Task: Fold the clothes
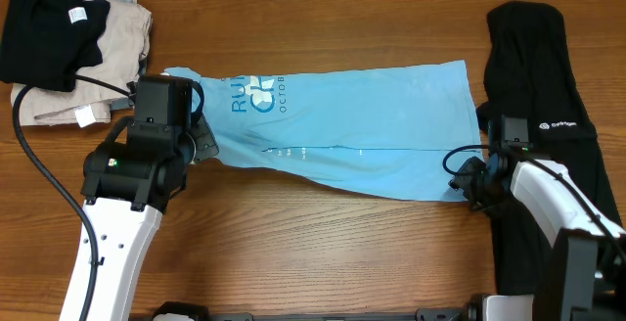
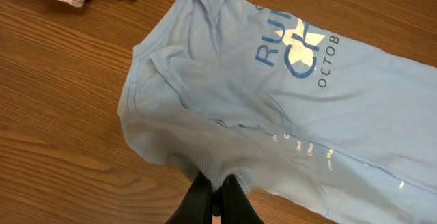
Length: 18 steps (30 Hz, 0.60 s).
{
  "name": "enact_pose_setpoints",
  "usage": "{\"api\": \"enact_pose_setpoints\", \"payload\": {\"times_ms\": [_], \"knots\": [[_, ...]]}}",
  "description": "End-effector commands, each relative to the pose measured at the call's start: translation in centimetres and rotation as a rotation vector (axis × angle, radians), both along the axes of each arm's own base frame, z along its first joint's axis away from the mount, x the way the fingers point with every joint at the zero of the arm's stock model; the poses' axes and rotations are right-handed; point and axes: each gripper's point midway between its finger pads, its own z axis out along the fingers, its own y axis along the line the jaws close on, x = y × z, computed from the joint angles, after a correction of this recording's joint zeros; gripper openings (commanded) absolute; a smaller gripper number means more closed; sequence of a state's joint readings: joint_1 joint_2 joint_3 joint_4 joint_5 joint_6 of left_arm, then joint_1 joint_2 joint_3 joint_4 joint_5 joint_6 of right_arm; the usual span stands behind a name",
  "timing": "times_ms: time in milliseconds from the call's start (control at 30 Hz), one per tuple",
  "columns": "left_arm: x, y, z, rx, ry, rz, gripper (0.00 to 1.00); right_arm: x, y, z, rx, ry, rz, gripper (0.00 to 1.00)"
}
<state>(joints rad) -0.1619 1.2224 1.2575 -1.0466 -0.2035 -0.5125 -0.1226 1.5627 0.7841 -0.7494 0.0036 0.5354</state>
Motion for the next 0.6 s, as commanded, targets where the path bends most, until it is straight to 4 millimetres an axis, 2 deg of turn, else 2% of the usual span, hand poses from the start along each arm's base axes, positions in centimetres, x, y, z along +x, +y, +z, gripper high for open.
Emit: {"api": "enact_pose_setpoints", "payload": {"times_ms": [0,100,167,267,300,467,567], "knots": [[0.3,0.8,1.0,0.040,-0.032,0.013,0.04,-0.4,-1.3,-0.9,-0.075,0.028,-0.031,0.57],[0.2,1.1,1.0,0.051,-0.031,0.019,0.04,-0.5,-2.1,-0.8,-0.122,0.033,-0.034,0.51],[0.1,1.2,1.0,0.059,-0.027,0.025,0.04,-0.5,-2.1,-0.8,-0.122,0.031,-0.034,0.41],[-0.2,1.3,1.0,0.063,-0.012,0.025,0.04,-0.4,-2.1,-0.6,-0.121,0.036,-0.034,0.19],[-0.4,1.4,1.0,0.065,-0.006,0.026,0.04,-0.5,-2.0,-0.4,-0.120,0.046,-0.033,0.04],[-1.6,1.6,1.0,0.065,0.041,0.043,0.04,-1.0,-2.0,2.1,-0.115,0.095,-0.024,0.04],[-3.6,2.4,0.1,0.087,0.121,0.084,0.04,-0.8,-2.0,4.3,-0.119,0.069,-0.012,0.04]]}}
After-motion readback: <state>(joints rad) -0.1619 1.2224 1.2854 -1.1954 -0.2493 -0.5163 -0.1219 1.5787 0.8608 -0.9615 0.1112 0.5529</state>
